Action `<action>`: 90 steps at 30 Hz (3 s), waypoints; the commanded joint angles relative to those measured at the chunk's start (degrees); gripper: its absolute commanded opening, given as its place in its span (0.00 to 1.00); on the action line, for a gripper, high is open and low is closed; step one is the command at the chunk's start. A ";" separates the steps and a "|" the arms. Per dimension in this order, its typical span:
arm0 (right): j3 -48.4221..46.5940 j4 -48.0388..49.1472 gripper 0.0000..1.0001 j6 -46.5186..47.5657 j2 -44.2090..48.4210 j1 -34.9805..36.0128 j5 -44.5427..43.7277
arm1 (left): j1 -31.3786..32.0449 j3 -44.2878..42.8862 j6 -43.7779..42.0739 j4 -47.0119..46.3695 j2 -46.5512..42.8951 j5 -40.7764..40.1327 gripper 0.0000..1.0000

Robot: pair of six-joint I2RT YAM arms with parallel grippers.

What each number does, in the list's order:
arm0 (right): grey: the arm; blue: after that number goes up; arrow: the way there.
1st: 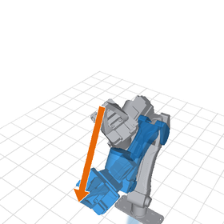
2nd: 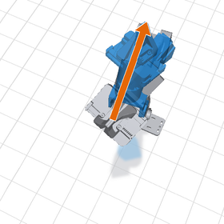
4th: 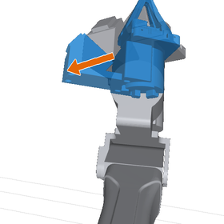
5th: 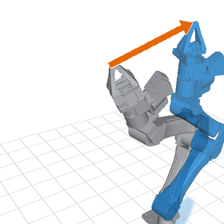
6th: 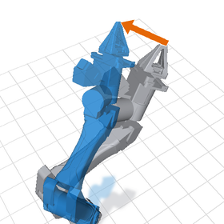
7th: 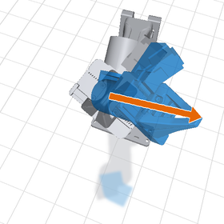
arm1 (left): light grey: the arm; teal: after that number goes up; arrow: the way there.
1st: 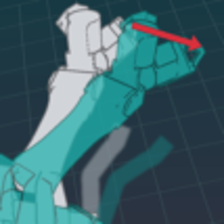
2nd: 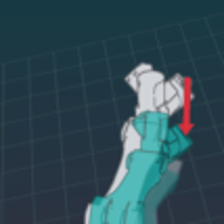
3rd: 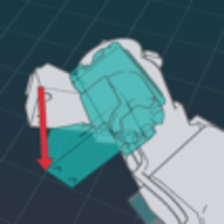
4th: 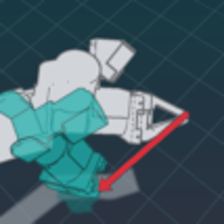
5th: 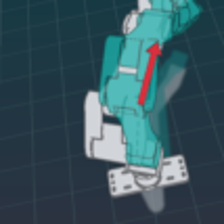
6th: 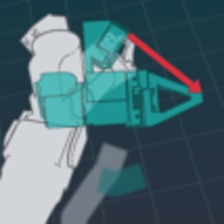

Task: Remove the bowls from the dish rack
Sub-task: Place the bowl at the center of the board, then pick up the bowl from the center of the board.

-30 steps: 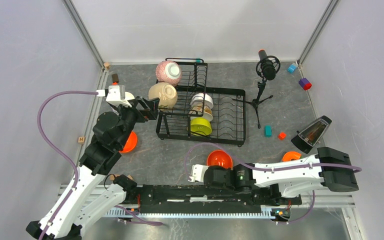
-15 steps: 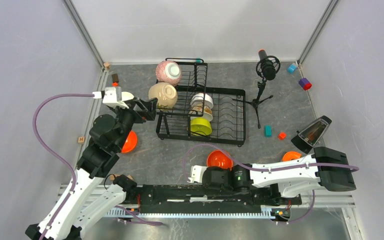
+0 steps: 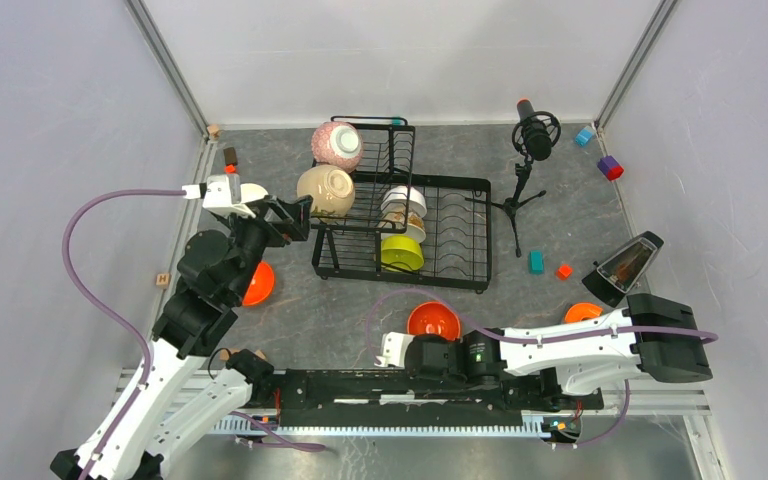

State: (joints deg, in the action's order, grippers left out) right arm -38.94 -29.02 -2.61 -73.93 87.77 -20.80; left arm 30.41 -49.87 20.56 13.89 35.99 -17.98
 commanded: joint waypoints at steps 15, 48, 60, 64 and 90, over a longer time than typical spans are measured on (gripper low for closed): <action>1.41 2.51 0.72 -3.52 3.87 0.72 2.74 | 0.33 -0.95 -1.57 -0.18 -0.55 -1.75 1.00; 10.82 12.58 0.86 -20.14 31.88 -30.72 0.94 | 0.50 -0.80 19.53 34.07 -3.69 12.41 1.00; 21.11 17.81 0.74 -22.49 32.69 -36.44 11.41 | 3.34 9.49 27.18 35.23 -7.24 12.09 1.00; 20.80 19.05 0.70 -22.75 30.67 -37.10 13.69 | 5.02 9.80 27.04 34.83 -5.94 7.68 1.00; 16.04 18.66 0.07 -21.93 24.42 -37.45 22.57 | 5.18 0.85 16.82 31.63 -5.34 -5.07 1.00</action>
State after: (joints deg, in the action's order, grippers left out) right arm -17.89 -10.33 -25.63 -49.82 50.50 -0.03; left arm 35.44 -45.34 41.39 47.55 29.98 -20.82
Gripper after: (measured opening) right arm 0.152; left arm 0.994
